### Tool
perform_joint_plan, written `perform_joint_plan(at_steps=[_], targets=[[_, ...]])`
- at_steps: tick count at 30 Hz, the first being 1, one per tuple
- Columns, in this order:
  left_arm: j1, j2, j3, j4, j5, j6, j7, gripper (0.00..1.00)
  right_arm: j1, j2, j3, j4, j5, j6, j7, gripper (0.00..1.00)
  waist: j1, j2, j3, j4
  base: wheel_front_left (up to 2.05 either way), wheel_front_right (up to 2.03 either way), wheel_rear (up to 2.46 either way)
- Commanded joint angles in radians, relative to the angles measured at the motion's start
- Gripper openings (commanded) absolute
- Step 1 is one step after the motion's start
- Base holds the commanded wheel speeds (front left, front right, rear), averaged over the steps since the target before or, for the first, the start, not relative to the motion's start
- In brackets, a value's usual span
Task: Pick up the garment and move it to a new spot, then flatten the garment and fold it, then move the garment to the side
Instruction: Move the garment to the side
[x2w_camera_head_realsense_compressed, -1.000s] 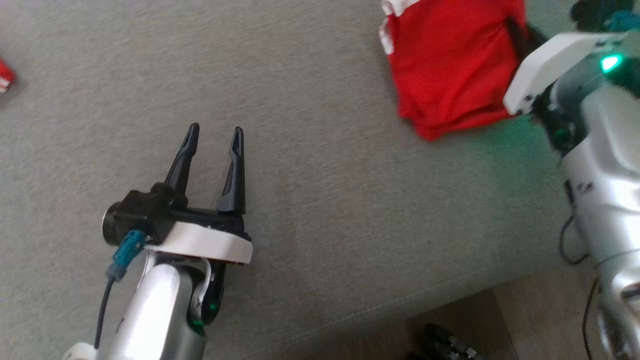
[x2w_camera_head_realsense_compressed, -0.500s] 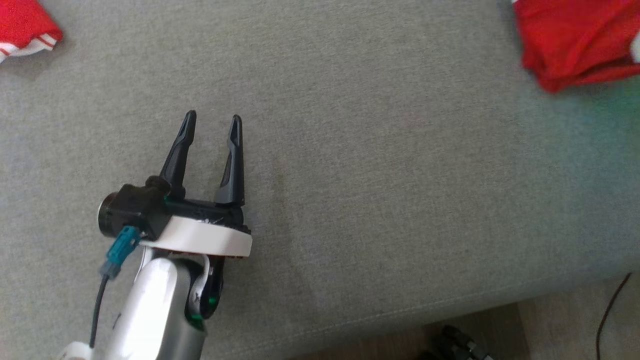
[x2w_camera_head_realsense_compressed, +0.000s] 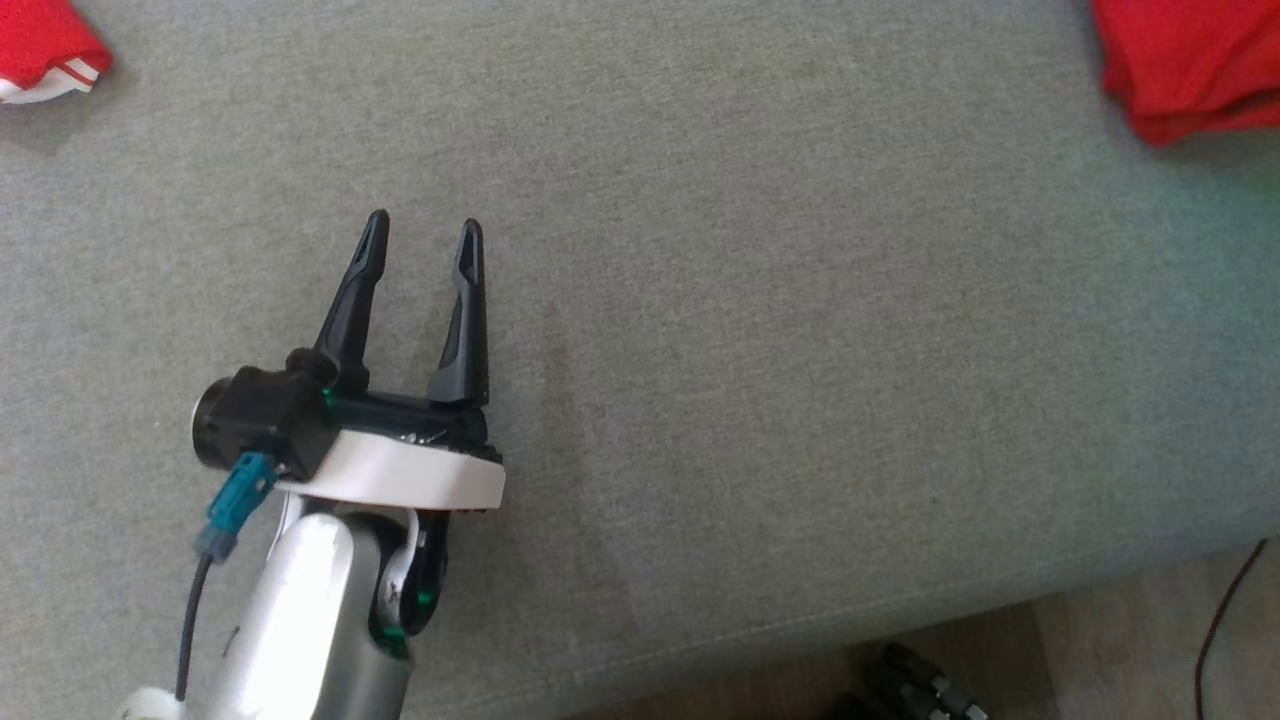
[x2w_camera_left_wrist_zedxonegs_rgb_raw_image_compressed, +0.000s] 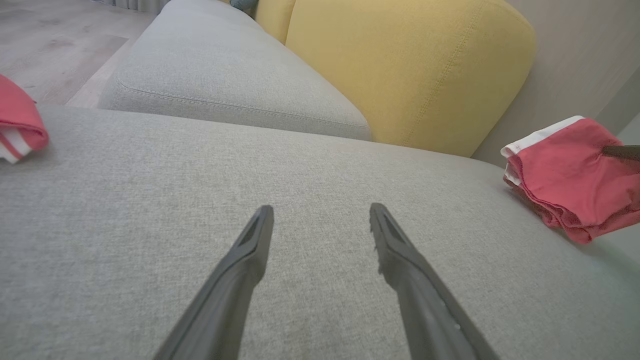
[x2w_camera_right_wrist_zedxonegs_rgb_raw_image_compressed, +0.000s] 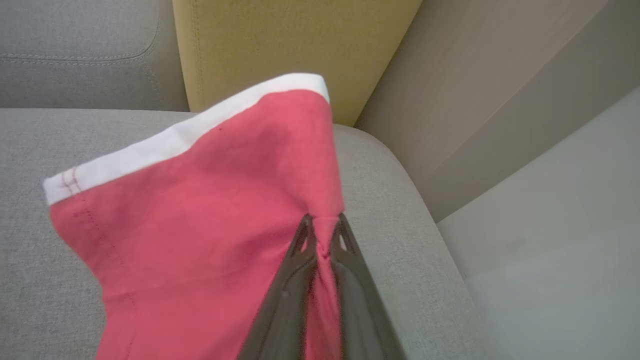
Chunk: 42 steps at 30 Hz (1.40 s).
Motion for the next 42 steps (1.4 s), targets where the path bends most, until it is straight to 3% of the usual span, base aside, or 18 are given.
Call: perform_joint_plan(at_steps=[1,7,8,9,10,11,19,26,30,42], targets=[[-0.023,0.004,0.02,-0.04,0.005,0.003,-0.005,1.0,-0.008,-0.023,-0.015,-0.052,-0.017,0.007,0.011,0.0,0.0,0.0,-0.001,-0.001,0.0,0.0,0.0],[-0.022,0.004,0.017,-0.035,0.001,0.0,-0.005,1.0,0.018,-0.008,-0.068,-0.095,-0.089,0.007,0.036,0.0,0.0,0.0,-0.005,0.0,0.0,0.0,0.0],[-0.023,0.004,0.016,-0.035,0.0,0.0,-0.005,1.0,0.023,-0.003,-0.079,-0.1,-0.103,0.007,0.038,0.13,0.0,0.0,-0.005,0.001,0.0,0.0,0.0],[-0.023,0.004,0.015,-0.034,0.0,0.0,-0.005,1.0,0.028,0.005,-0.091,-0.106,-0.116,0.007,0.04,0.33,0.0,0.0,-0.006,0.002,0.0,0.0,0.0],[-0.022,0.004,0.014,-0.034,0.0,0.0,-0.005,1.0,0.033,0.014,-0.101,-0.113,-0.129,0.007,0.043,0.6,0.0,0.0,-0.007,0.003,0.0,0.0,0.0],[-0.022,0.004,0.015,-0.033,-0.001,-0.001,-0.005,1.0,0.038,0.023,-0.111,-0.119,-0.141,0.007,0.045,0.99,0.0,0.0,-0.007,0.004,0.0,0.0,0.0],[-0.019,0.004,0.016,-0.027,-0.007,-0.001,-0.005,1.0,0.065,0.083,-0.147,-0.15,-0.201,0.007,0.041,1.0,0.0,0.0,-0.013,0.014,0.0,0.0,0.0],[-0.02,0.004,0.013,-0.026,-0.009,0.002,-0.005,1.0,0.069,0.084,-0.149,-0.161,-0.228,0.007,0.001,1.0,0.0,0.0,-0.016,0.019,0.0,0.0,0.0],[-0.02,0.004,0.012,-0.028,-0.009,0.003,-0.005,1.0,0.067,0.074,-0.169,-0.18,-0.302,0.007,-0.015,1.0,0.0,0.0,-0.015,0.019,0.0,0.0,0.0],[-0.018,0.004,0.017,-0.02,-0.013,-0.001,-0.005,1.0,0.067,0.134,-0.191,-0.209,-0.328,0.007,-0.044,1.0,0.0,0.0,-0.035,0.011,0.0,0.0,0.0]])
